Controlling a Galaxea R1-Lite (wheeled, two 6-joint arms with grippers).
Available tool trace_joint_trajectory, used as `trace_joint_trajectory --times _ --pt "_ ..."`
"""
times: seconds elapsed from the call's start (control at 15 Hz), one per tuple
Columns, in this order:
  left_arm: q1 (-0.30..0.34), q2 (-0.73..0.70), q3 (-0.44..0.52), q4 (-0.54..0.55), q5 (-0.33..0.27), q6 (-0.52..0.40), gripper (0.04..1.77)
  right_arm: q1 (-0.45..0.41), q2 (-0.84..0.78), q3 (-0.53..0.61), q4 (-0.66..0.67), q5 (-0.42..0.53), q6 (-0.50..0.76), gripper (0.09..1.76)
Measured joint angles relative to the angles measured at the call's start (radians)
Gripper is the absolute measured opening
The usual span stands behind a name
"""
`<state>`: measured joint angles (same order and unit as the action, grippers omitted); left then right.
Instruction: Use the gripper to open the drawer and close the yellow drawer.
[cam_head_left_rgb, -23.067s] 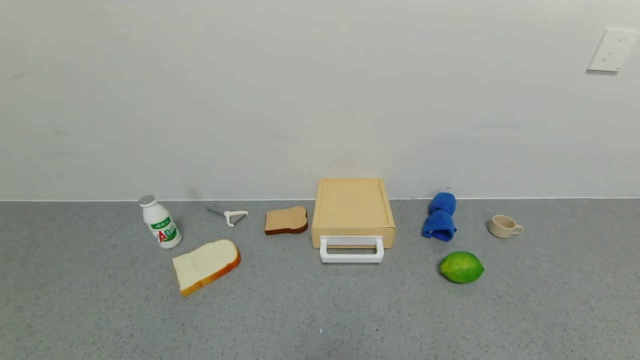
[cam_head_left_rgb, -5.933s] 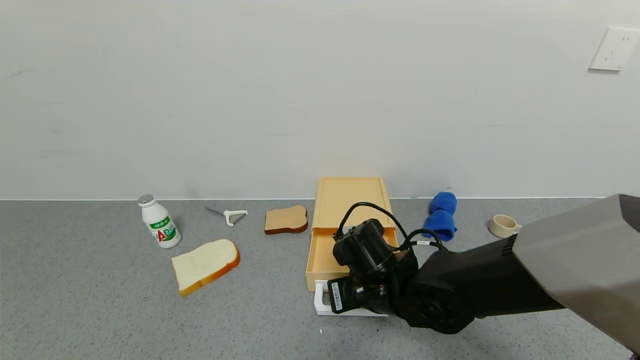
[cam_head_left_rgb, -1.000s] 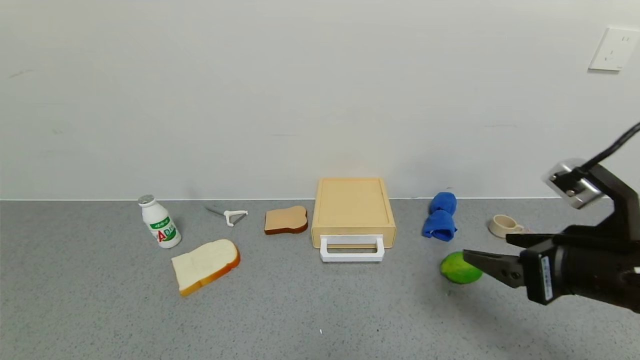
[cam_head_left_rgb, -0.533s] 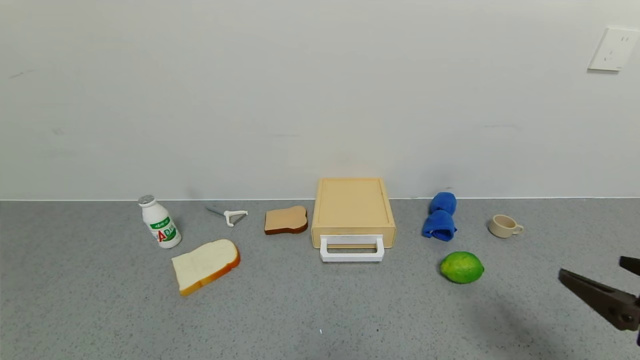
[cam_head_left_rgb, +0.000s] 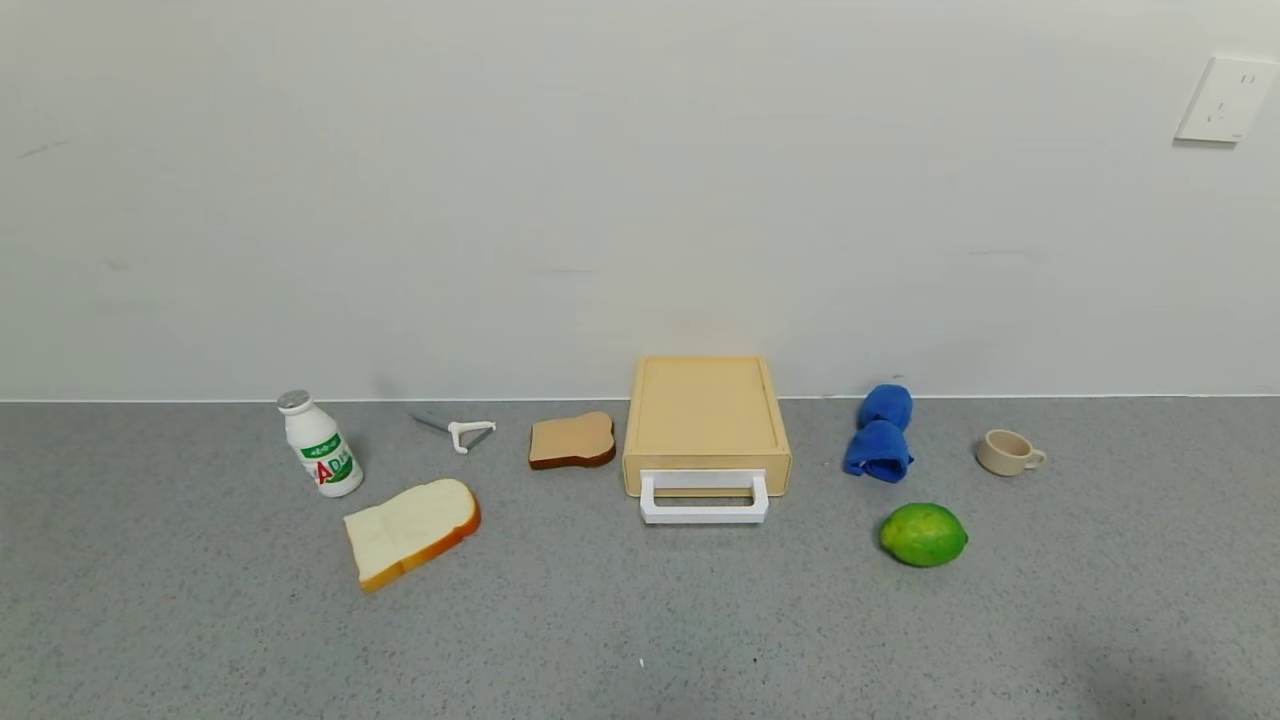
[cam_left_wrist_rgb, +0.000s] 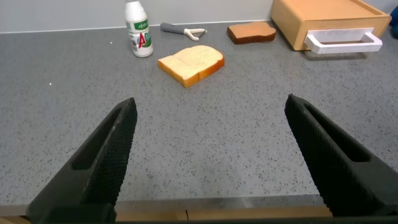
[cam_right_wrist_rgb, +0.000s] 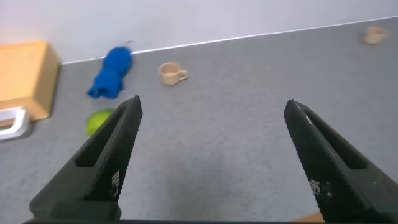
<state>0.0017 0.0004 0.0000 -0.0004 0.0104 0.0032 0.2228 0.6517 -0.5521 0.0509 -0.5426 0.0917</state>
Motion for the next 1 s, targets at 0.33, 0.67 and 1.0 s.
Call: trace_joint_trajectory --times 0.33,0.67,1.0 --pt "0.0 0.0 0.0 0.0 0.0 0.0 1.72 -0.098 -0.18 -0.006 0.018 -0.048 -0.148 1.69" --pt "0.0 0.0 0.0 0.0 0.0 0.0 1.72 -0.164 -0.349 0.068 0.041 0.125 -0.149 1.7" --pt "0.0 0.0 0.0 0.0 0.0 0.0 1.72 -0.211 -0.533 0.179 0.185 0.57 -0.129 1.7"
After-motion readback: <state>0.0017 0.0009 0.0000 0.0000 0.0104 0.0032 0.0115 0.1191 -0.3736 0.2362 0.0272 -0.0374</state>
